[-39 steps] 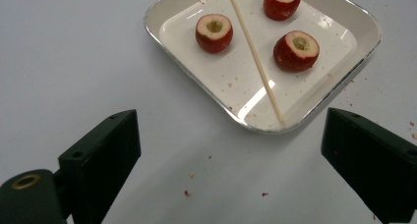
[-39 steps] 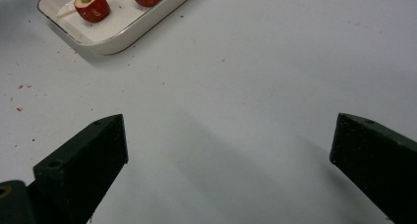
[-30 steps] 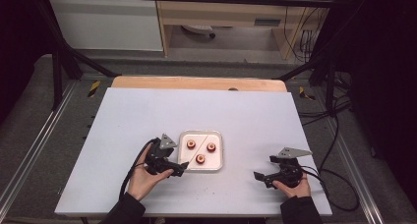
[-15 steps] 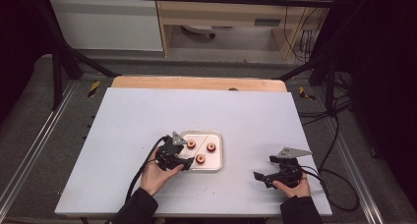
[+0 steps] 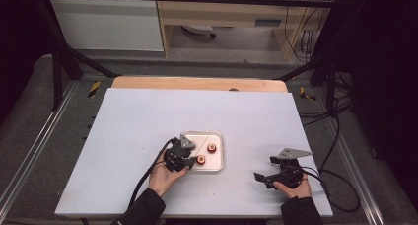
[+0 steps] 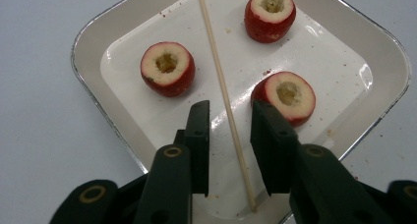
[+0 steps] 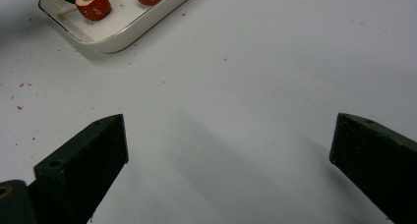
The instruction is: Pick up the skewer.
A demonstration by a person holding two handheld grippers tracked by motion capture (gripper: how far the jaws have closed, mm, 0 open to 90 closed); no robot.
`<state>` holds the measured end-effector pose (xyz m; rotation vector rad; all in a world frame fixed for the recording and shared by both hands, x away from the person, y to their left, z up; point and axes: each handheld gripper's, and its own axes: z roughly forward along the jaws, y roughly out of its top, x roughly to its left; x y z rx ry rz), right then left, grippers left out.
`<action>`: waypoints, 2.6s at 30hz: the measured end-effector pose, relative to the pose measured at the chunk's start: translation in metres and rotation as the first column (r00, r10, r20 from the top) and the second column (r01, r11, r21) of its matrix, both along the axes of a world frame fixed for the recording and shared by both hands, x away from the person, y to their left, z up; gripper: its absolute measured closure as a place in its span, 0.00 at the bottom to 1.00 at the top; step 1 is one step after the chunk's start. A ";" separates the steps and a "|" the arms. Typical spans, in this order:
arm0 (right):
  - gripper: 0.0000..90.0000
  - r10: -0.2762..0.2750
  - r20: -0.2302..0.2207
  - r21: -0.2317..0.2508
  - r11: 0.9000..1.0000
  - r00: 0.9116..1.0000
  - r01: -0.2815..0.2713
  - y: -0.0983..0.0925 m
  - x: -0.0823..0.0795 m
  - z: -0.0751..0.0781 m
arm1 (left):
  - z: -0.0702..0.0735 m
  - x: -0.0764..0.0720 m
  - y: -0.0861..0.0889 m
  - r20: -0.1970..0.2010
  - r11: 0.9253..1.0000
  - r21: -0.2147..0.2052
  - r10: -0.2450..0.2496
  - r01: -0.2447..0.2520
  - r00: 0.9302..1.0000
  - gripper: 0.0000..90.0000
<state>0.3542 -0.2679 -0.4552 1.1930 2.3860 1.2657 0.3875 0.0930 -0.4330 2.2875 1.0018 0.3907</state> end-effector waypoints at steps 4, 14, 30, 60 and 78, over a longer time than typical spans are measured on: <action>0.02 0.000 0.000 0.001 1.000 1.000 0.000 0.000 0.000 0.000 | -0.002 0.000 -0.001 0.002 1.000 0.011 -0.002 0.002 1.000 0.84; 0.02 0.001 0.000 0.001 1.000 1.000 -0.001 0.000 0.000 0.000 | -0.005 -0.001 -0.005 0.009 1.000 0.013 0.001 -0.001 1.000 0.93; 0.02 0.004 -0.003 -0.002 1.000 1.000 -0.004 0.000 0.000 0.000 | -0.007 -0.004 -0.002 0.023 0.998 -0.039 0.040 -0.039 0.999 0.98; 0.01 0.063 0.063 -0.141 0.989 0.996 -0.053 0.027 -0.001 0.013 | 0.027 -0.019 0.014 0.058 0.993 -0.062 -0.099 0.102 0.993 0.99; 0.08 0.254 0.208 -0.383 0.910 0.945 -0.160 0.073 -0.008 0.036 | 0.039 -0.025 -0.010 0.037 0.976 -0.002 -0.218 0.219 0.975 0.99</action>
